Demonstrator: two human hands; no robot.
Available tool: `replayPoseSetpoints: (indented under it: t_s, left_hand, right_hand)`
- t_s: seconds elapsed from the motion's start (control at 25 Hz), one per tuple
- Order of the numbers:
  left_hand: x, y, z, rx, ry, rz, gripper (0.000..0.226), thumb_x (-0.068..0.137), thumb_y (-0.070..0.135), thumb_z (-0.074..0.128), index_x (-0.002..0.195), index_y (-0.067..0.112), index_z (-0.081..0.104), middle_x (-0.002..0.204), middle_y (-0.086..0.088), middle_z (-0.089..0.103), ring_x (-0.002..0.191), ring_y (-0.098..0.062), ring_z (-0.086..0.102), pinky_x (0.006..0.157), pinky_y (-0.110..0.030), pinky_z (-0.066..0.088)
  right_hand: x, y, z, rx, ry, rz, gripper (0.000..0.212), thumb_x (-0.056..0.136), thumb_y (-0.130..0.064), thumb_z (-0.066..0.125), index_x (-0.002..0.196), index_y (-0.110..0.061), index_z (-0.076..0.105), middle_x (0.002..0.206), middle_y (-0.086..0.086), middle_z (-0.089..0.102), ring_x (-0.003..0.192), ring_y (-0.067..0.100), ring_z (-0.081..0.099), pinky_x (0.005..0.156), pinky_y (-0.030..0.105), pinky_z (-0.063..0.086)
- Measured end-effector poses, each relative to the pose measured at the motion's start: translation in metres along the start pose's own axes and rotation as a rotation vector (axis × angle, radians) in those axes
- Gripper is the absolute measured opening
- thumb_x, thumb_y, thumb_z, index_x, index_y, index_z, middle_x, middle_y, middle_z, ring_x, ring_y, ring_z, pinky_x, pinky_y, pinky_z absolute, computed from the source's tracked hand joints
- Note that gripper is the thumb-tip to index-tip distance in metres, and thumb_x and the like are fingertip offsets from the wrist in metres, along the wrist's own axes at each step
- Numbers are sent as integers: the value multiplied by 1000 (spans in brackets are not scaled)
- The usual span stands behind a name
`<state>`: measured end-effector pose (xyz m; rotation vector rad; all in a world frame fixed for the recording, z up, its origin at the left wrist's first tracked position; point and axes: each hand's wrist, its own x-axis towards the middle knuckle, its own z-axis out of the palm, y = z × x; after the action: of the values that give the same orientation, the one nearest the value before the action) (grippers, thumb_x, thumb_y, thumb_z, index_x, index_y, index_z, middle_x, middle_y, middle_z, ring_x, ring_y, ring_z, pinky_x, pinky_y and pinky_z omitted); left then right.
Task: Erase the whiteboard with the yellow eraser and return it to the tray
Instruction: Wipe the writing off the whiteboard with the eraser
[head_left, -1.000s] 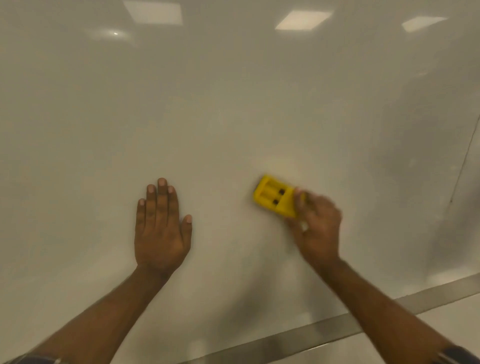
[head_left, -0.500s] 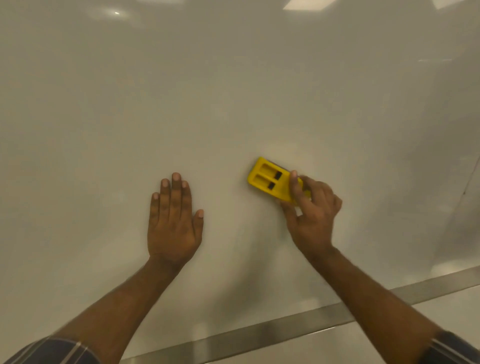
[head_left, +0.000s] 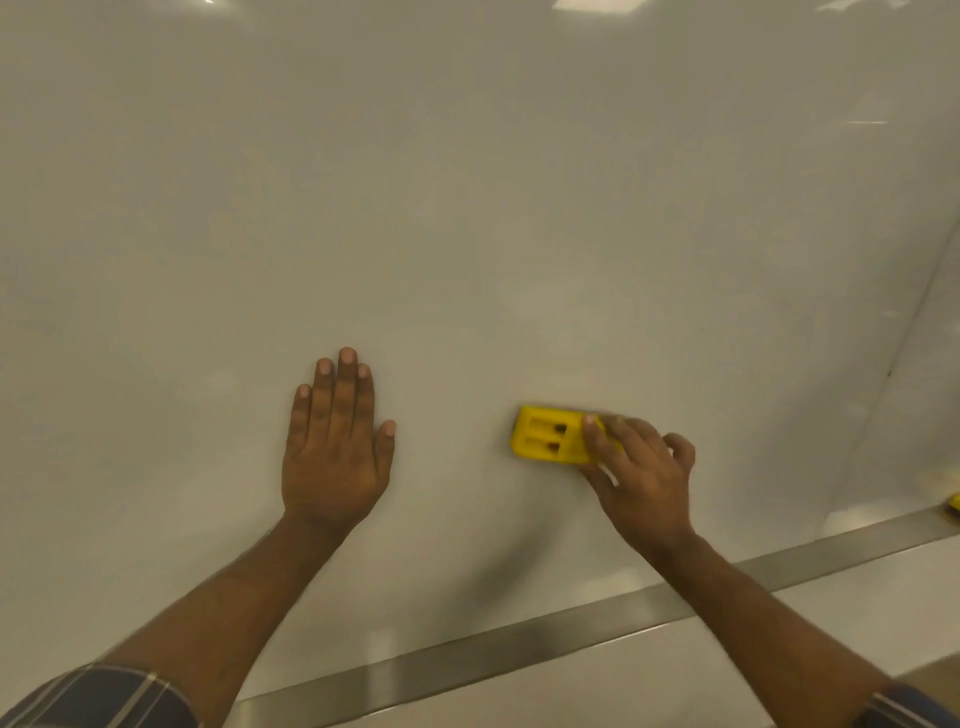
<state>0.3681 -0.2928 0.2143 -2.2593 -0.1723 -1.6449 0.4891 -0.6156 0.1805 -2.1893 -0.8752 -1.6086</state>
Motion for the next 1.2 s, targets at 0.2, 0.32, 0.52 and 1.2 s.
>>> replayPoseSetpoints:
  t_s: [0.2, 0.32, 0.52, 1.2]
  left_hand:
    - [-6, 6, 0, -9, 14, -32, 68, 104, 33, 36, 159, 1, 13, 164, -19, 17, 158, -26, 0, 128, -45, 9]
    - [-8, 7, 0, -15, 6, -25, 70, 103, 33, 38, 159, 1, 12, 163, -20, 19, 158, -27, 1, 127, -45, 9]
    - [-10, 8, 0, -11, -3, -19, 71, 103, 34, 37, 159, 1, 9, 163, -20, 17, 153, -37, 15, 127, -44, 7]
    - [-17, 13, 0, 12, -27, -51, 69, 104, 35, 34, 159, -1, 12, 164, -20, 13, 158, -27, -4, 128, -44, 4]
  right_hand:
    - [-17, -68, 21, 218, 41, 138, 45, 87, -38, 65, 130, -27, 58, 123, 1, 64, 113, 20, 55, 84, 33, 27]
    - [-69, -63, 21, 190, -105, 68, 41, 88, -39, 61, 128, -31, 60, 124, 1, 66, 113, 23, 60, 84, 35, 30]
    - [-42, 13, 12, 167, -31, 468, 51, 79, -39, 66, 129, -27, 60, 121, 1, 65, 108, 16, 55, 83, 30, 22]
    - [-63, -133, 33, 724, 128, 927, 55, 78, -51, 76, 115, -10, 69, 87, -5, 63, 78, 8, 59, 68, 23, 44]
